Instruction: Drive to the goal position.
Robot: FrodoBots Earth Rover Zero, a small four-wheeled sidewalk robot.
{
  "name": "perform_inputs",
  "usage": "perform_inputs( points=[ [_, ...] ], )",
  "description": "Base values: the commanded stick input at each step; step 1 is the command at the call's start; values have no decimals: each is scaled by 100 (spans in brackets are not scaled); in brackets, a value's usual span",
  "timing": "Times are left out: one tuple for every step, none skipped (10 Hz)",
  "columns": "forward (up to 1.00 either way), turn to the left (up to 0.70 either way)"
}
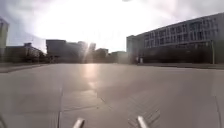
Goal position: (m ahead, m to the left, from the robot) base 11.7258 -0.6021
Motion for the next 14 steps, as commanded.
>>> perform_inputs(
  points=[
    [100, 0],
    [100, 0],
    [100, 0],
    [100, 0],
    [100, 0],
    [100, 0],
    [100, 0],
    [100, 0],
    [100, 0],
    [100, 0],
    [100, 0],
    [100, 0],
    [100, 0],
    [100, 0]
  ],
)
